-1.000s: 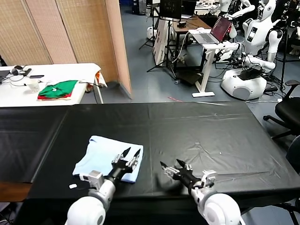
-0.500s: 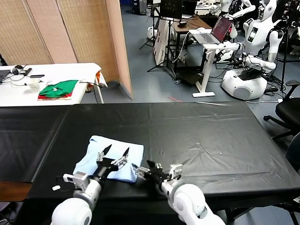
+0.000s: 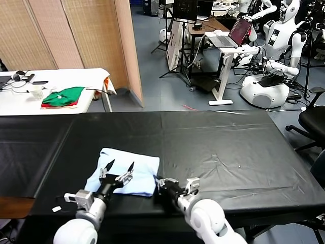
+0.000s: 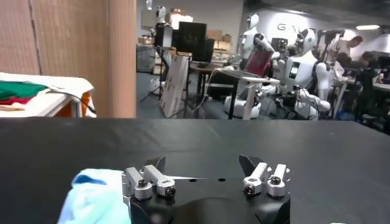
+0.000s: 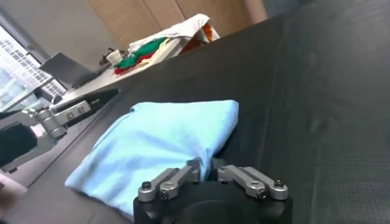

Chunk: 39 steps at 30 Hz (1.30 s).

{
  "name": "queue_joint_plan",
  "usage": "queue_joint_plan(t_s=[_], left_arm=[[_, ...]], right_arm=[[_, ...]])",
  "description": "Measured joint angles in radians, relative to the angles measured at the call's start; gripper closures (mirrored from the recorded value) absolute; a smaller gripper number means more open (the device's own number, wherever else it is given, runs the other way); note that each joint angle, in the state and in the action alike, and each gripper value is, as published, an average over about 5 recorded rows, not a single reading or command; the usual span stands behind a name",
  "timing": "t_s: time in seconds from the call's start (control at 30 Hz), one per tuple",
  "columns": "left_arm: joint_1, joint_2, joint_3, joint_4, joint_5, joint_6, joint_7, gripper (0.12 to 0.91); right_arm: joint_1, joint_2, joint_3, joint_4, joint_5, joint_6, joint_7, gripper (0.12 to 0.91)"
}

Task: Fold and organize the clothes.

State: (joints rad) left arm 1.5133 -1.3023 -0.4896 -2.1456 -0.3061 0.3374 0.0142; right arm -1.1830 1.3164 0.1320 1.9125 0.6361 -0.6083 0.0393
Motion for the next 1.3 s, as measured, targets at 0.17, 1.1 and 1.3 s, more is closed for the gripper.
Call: queue_joint_plan(t_s=[0.17, 1.1, 1.3], left_arm=[[0.009, 0.002, -0.006, 0.010, -0.001, -0.032, -0.017, 0.123], [0.211, 0.148, -0.121, -0.106, -0.091, -0.078, -0.148, 0.123], [0.317, 0.142, -0.142, -0.160, -0.075, -0.078, -0.177, 0.123]], right_arm=[[-0.002, -0.078, 0.087, 0.029, 0.001, -0.068, -0.028, 0.878], [-0.582, -0.203, 0.336, 0.352, -0.372, 0.466, 0.130, 0.118], [-0.792, -0.165, 0.334, 0.381, -0.535, 0.680, 0.238, 0.118]])
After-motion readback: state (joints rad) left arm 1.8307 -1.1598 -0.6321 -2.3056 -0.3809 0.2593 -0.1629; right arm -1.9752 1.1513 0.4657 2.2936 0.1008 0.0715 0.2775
